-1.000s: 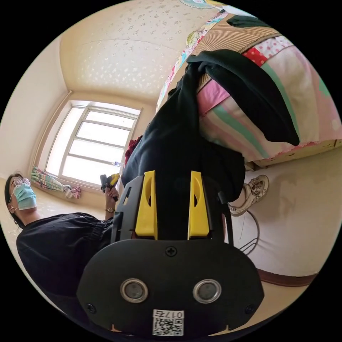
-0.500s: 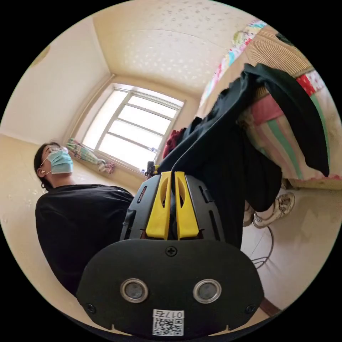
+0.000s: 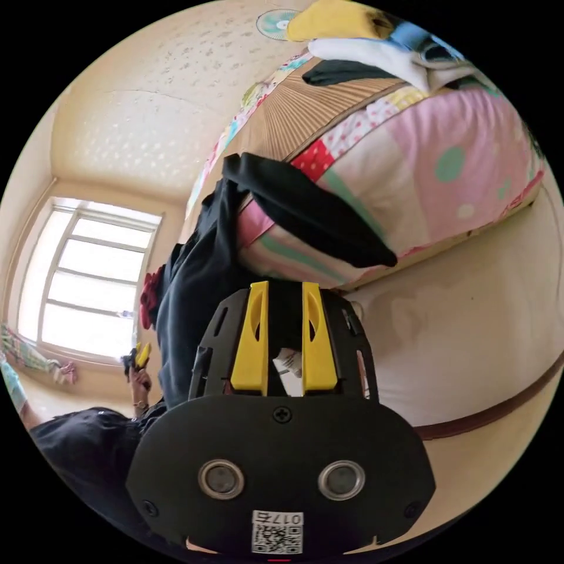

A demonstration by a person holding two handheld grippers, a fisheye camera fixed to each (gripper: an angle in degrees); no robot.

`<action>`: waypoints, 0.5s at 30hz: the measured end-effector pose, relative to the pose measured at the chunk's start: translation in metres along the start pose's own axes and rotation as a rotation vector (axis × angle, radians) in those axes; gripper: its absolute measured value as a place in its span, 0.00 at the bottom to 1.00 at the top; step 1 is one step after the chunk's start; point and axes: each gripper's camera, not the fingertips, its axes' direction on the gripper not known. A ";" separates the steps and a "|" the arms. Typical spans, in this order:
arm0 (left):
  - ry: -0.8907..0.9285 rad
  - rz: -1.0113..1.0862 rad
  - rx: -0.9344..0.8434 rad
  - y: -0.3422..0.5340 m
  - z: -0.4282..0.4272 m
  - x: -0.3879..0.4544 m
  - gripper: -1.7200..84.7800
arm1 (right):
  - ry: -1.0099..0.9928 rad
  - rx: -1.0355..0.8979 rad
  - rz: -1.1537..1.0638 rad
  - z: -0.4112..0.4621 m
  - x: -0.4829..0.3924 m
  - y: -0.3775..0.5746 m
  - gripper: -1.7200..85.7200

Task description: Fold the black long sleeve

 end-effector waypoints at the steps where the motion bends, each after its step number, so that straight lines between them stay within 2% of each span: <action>1: -0.002 0.030 -0.004 -0.002 0.005 0.012 0.13 | 0.098 0.002 -0.041 0.003 -0.011 -0.021 0.14; 2: 0.000 0.046 -0.006 -0.003 0.008 0.018 0.13 | 0.204 -0.014 -0.074 0.009 -0.021 -0.042 0.15; 4: 0.026 0.107 -0.004 -0.005 0.019 0.042 0.13 | 0.284 -0.072 -0.116 0.022 -0.032 -0.069 0.15; 8: 0.087 0.121 -0.016 -0.006 0.023 0.059 0.13 | 0.312 -0.352 -0.264 0.032 -0.055 -0.110 0.09; 10: 0.155 0.119 0.004 -0.005 0.020 0.059 0.13 | 0.220 -0.386 -0.375 0.004 -0.067 -0.119 0.07; 12: 0.180 0.106 -0.028 -0.006 0.025 0.058 0.13 | 0.040 -0.294 -0.405 -0.047 -0.064 -0.134 0.07; 14: 0.192 0.097 -0.029 -0.004 0.026 0.059 0.12 | -0.049 -0.001 -0.207 -0.124 -0.021 -0.153 0.06; 15: 0.206 0.092 -0.028 -0.003 0.027 0.059 0.12 | -0.034 0.066 -0.150 -0.140 -0.007 -0.154 0.07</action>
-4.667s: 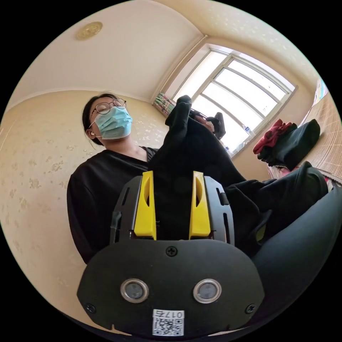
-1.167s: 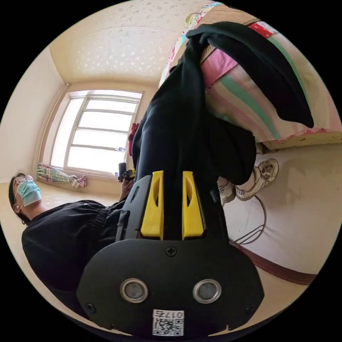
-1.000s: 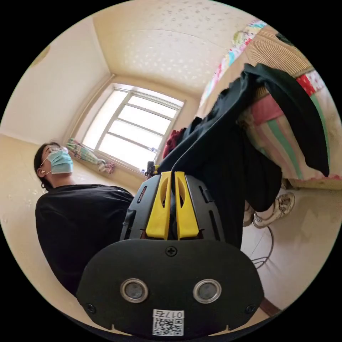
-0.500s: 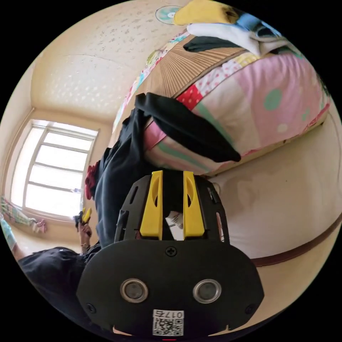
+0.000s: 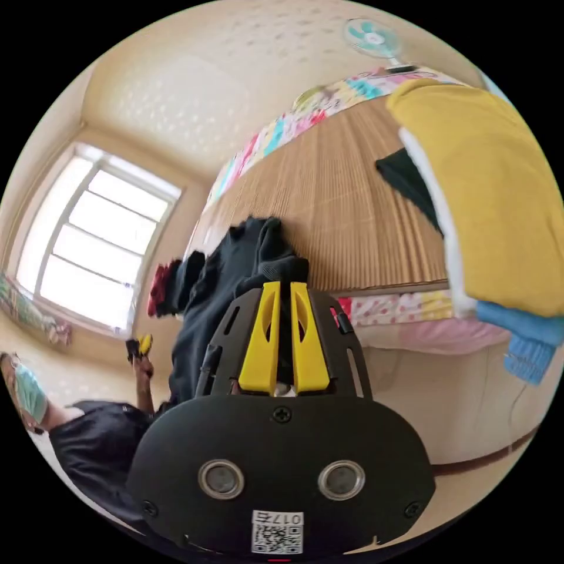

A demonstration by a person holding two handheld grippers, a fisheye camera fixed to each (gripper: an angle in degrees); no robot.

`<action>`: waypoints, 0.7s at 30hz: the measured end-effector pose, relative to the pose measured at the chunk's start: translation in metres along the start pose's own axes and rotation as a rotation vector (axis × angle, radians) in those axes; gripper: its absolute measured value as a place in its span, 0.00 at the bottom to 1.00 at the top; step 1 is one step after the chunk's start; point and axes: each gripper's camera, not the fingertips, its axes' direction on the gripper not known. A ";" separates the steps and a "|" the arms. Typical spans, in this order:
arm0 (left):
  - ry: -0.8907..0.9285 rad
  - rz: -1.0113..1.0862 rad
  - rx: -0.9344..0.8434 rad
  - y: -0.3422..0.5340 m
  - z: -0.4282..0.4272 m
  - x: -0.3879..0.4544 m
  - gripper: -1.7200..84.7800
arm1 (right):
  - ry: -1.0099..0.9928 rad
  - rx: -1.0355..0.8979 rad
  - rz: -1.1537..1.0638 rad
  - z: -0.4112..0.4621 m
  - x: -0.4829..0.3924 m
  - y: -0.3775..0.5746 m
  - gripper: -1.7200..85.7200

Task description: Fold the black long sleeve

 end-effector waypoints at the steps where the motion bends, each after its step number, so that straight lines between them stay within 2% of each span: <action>1: 0.020 -0.008 -0.010 0.002 0.002 -0.001 0.12 | 0.072 0.107 0.094 -0.026 0.026 0.006 0.07; 4: 0.051 -0.031 -0.027 0.008 0.002 -0.002 0.12 | 0.176 0.290 0.377 -0.060 0.084 0.054 0.09; 6: 0.040 -0.047 -0.035 0.012 -0.003 -0.002 0.12 | 0.101 0.350 0.468 -0.061 0.113 0.094 0.11; 10: 0.041 -0.079 -0.022 0.014 -0.028 -0.003 0.12 | -0.314 0.392 0.657 -0.018 0.176 0.193 0.14; 15: 0.020 -0.084 0.005 0.006 -0.058 0.007 0.12 | -0.860 0.644 0.973 0.041 0.215 0.307 0.16; 17: 0.029 -0.085 0.010 0.002 -0.066 0.010 0.12 | -1.175 0.745 1.075 0.076 0.222 0.332 0.17; 19: 0.037 -0.089 0.009 -0.003 -0.075 0.013 0.12 | -1.253 0.768 1.054 0.078 0.219 0.326 0.18; 21: 0.033 -0.090 0.010 -0.006 -0.084 0.016 0.12 | -1.234 0.754 1.032 0.064 0.210 0.309 0.19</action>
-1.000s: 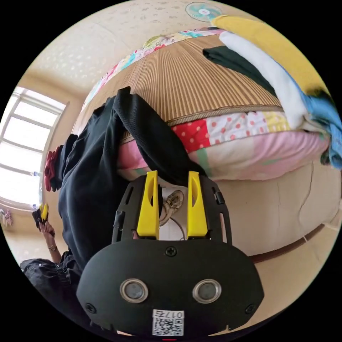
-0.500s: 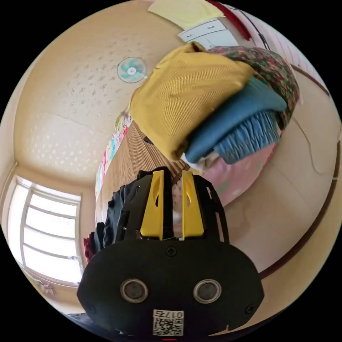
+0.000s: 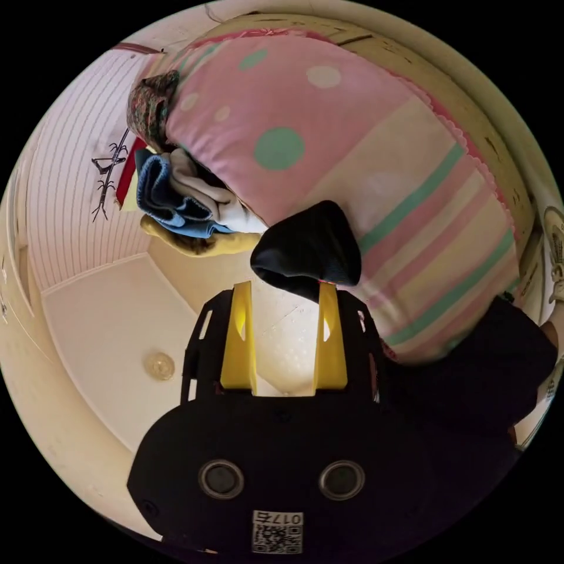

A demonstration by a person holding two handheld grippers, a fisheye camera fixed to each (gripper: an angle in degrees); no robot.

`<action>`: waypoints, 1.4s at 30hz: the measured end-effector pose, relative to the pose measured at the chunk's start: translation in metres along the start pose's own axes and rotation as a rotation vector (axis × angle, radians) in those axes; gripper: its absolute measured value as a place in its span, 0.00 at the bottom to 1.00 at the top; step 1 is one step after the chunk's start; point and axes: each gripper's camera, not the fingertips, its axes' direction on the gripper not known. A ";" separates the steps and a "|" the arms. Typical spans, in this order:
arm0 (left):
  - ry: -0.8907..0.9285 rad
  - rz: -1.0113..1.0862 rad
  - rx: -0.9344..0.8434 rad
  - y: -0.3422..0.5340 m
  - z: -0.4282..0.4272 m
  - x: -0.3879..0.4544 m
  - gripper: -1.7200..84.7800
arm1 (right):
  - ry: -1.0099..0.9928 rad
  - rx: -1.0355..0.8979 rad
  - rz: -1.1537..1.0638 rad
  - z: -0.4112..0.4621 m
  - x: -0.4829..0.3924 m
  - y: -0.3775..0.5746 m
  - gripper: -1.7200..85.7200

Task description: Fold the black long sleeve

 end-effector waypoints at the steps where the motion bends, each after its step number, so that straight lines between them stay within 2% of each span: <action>1: -0.006 -0.002 0.005 -0.001 -0.006 0.002 0.12 | 0.001 -0.012 -0.021 0.013 -0.014 0.001 0.19; 4: -0.013 -0.017 0.013 -0.007 -0.021 0.002 0.12 | 0.058 -0.068 -0.038 0.052 -0.044 -0.002 0.19; 7: -0.003 -0.033 0.021 -0.014 -0.035 0.000 0.12 | 0.235 -0.096 -0.106 0.090 -0.071 -0.010 0.19; 10: 0.006 -0.047 0.041 -0.024 -0.054 0.000 0.12 | 0.346 -0.052 -0.193 0.116 -0.092 -0.016 0.18; 13: 0.000 -0.059 0.072 -0.036 -0.081 0.001 0.12 | 0.548 0.067 -0.196 0.135 -0.105 -0.011 0.11; 15: -0.012 -0.060 0.086 -0.044 -0.098 0.001 0.12 | 0.740 0.117 -0.352 0.165 -0.127 0.005 0.07; 17: -0.031 -0.069 0.088 -0.054 -0.111 -0.004 0.12 | 0.870 -0.017 -0.733 0.239 -0.153 0.061 0.05; 18: -0.048 -0.089 0.078 -0.060 -0.117 -0.012 0.12 | 0.881 -0.057 -0.847 0.259 -0.156 0.085 0.05; 20: -0.047 -0.156 0.061 -0.071 -0.121 -0.035 0.12 | 0.914 -0.287 -1.293 0.333 -0.137 0.202 0.05; 21: -0.006 -0.211 0.067 -0.077 -0.122 -0.055 0.13 | 0.916 -0.370 -1.387 0.349 -0.125 0.231 0.05; 23: 0.093 -0.305 0.099 -0.084 -0.123 -0.090 0.13 | 0.909 -0.741 -1.604 0.400 -0.058 0.324 0.05; 24: 0.164 -0.375 0.116 -0.090 -0.122 -0.116 0.13 | 0.929 -0.838 -1.609 0.411 -0.036 0.340 0.05; 26: 0.225 -0.467 0.132 -0.098 -0.119 -0.149 0.14 | 1.174 -1.061 -1.496 0.442 0.053 0.370 0.05; 27: 0.222 -0.518 0.127 -0.104 -0.118 -0.166 0.14 | 1.241 -1.103 -1.451 0.446 0.075 0.372 0.05; 29: 0.209 -0.578 0.096 -0.116 -0.114 -0.189 0.15 | 1.447 -1.230 -1.200 0.447 0.150 0.365 0.05; 31: 0.186 -0.660 0.012 -0.128 -0.103 -0.226 0.17 | 1.464 -1.255 -1.070 0.439 0.177 0.361 0.05; 33: 0.185 -0.760 -0.035 -0.129 -0.094 -0.254 0.19 | 1.421 -1.217 -1.099 0.437 0.170 0.368 0.05; 35: 0.284 -0.886 -0.038 -0.122 -0.082 -0.281 0.20 | 1.407 -1.124 -1.155 0.431 0.163 0.380 0.05; 39: 0.817 -1.170 0.155 -0.085 -0.027 -0.322 0.20 | 1.457 -1.128 -1.301 0.425 0.175 0.418 0.06; 40: 0.900 -1.215 0.192 -0.079 -0.012 -0.325 0.20 | 1.491 -1.127 -1.361 0.425 0.181 0.432 0.06; 42: 0.943 -1.219 0.228 -0.079 0.001 -0.329 0.19 | 1.557 -1.126 -1.433 0.428 0.194 0.450 0.06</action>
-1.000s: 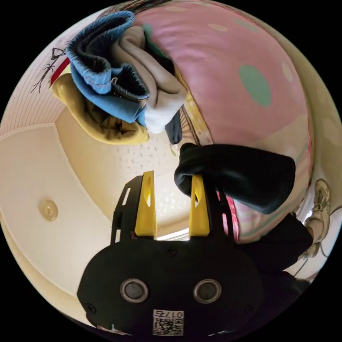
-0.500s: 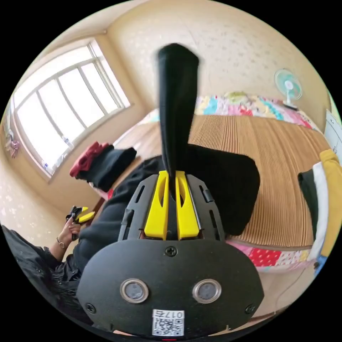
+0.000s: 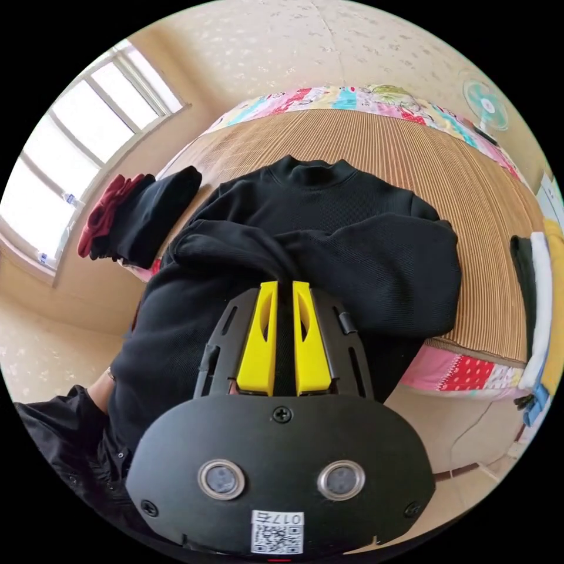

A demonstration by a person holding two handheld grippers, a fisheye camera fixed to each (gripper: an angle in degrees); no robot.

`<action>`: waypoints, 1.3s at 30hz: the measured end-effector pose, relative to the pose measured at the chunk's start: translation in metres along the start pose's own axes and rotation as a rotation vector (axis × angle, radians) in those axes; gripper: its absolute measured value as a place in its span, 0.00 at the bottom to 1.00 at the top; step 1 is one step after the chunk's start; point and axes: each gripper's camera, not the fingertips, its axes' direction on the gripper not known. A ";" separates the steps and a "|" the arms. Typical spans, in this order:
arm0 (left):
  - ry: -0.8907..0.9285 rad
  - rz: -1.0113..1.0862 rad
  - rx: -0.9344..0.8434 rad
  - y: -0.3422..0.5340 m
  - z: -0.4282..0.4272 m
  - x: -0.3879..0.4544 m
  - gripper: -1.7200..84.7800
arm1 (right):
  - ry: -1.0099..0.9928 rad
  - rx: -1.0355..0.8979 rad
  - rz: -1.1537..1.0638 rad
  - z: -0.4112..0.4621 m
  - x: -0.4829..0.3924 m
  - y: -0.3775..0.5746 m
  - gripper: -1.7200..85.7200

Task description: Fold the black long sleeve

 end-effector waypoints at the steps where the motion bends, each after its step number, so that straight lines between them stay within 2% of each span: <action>1: 0.036 0.046 0.002 -0.005 0.003 0.000 0.19 | 0.050 -0.032 -0.024 0.006 -0.013 -0.004 0.06; 3: 0.073 0.127 -0.002 -0.008 0.003 0.005 0.12 | 0.110 -0.080 -0.056 0.017 -0.028 -0.008 0.06; 4: 0.028 0.168 0.023 -0.002 -0.002 0.010 0.10 | 0.149 -0.094 -0.076 0.020 -0.037 -0.010 0.06; 7: -0.028 0.297 0.128 0.032 -0.018 0.030 0.07 | 0.217 -0.101 -0.113 0.025 -0.054 -0.010 0.06; 9: -0.001 0.391 0.195 0.061 -0.025 0.045 0.07 | 0.224 -0.094 -0.117 0.025 -0.058 -0.008 0.06; 11: -0.060 0.497 0.241 0.093 -0.020 0.067 0.07 | 0.208 -0.092 -0.106 0.023 -0.058 -0.008 0.06; 14: -0.351 0.805 0.324 0.167 0.026 0.120 0.07 | 0.174 -0.103 -0.082 0.023 -0.052 -0.009 0.05; 16: -0.618 1.188 0.354 0.244 0.105 0.150 0.07 | 0.156 -0.105 -0.073 0.022 -0.049 -0.009 0.05; 17: -0.706 1.293 0.355 0.264 0.131 0.152 0.07 | 0.151 -0.106 -0.071 0.022 -0.048 -0.008 0.05; 19: -1.122 1.642 0.324 0.325 0.248 0.119 0.07 | 0.159 -0.108 -0.076 0.021 -0.049 -0.007 0.05; 20: -1.207 1.721 0.293 0.334 0.275 0.102 0.07 | 0.171 -0.108 -0.083 0.021 -0.051 -0.005 0.05; 21: -1.385 1.870 0.157 0.347 0.330 0.058 0.08 | 0.179 -0.107 -0.087 0.021 -0.052 -0.004 0.05; 22: -1.598 1.935 -0.081 0.344 0.382 0.004 0.08 | 0.192 -0.106 -0.095 0.020 -0.053 -0.003 0.05; 23: -1.719 1.910 -0.215 0.336 0.404 -0.024 0.08 | 0.202 -0.107 -0.100 0.019 -0.054 -0.002 0.05; 24: -1.921 1.794 -0.389 0.315 0.434 -0.077 0.08 | 0.204 -0.108 -0.101 0.019 -0.053 -0.001 0.05; 25: -2.000 1.753 -0.446 0.301 0.443 -0.121 0.08 | 0.200 -0.107 -0.098 0.018 -0.051 0.000 0.05; 29: -1.864 1.755 -0.354 0.298 0.423 -0.179 0.09 | 0.117 -0.092 -0.055 0.010 -0.031 0.006 0.04; 32: -1.663 1.612 -0.336 0.284 0.399 -0.180 0.11 | 0.046 -0.092 -0.014 0.006 -0.012 0.009 0.04; 36: -1.444 1.516 -0.561 0.269 0.402 -0.168 0.16 | 0.016 -0.099 -0.001 0.004 0.000 0.012 0.04; 39: -1.467 1.488 -0.701 0.257 0.439 -0.164 0.16 | 0.042 -0.095 -0.013 0.001 0.001 0.016 0.04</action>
